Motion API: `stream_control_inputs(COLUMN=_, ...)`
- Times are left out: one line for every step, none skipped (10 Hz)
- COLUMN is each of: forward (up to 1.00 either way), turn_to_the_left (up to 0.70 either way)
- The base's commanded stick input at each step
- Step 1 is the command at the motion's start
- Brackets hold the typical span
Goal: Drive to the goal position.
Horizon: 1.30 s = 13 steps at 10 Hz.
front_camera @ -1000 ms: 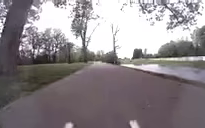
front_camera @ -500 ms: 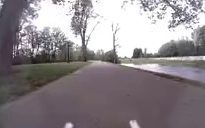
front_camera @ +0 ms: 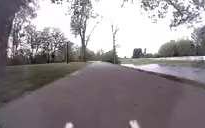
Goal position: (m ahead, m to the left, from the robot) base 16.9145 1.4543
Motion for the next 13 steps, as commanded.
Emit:
stream_control_inputs(forward=0.70, turn_to_the_left=0.00)
stream_control_inputs(forward=0.70, turn_to_the_left=0.00)
stream_control_inputs(forward=0.70, turn_to_the_left=0.00)
stream_control_inputs(forward=0.70, turn_to_the_left=0.00)
stream_control_inputs(forward=0.70, turn_to_the_left=0.00)
stream_control_inputs(forward=0.70, turn_to_the_left=0.00)
stream_control_inputs(forward=0.70, turn_to_the_left=0.00)
stream_control_inputs(forward=0.70, turn_to_the_left=0.00)
stream_control_inputs(forward=0.70, turn_to_the_left=0.00)
stream_control_inputs(forward=0.70, turn_to_the_left=0.00)
stream_control_inputs(forward=0.70, turn_to_the_left=0.00)
stream_control_inputs(forward=0.70, turn_to_the_left=0.00)
stream_control_inputs(forward=0.70, turn_to_the_left=0.00)
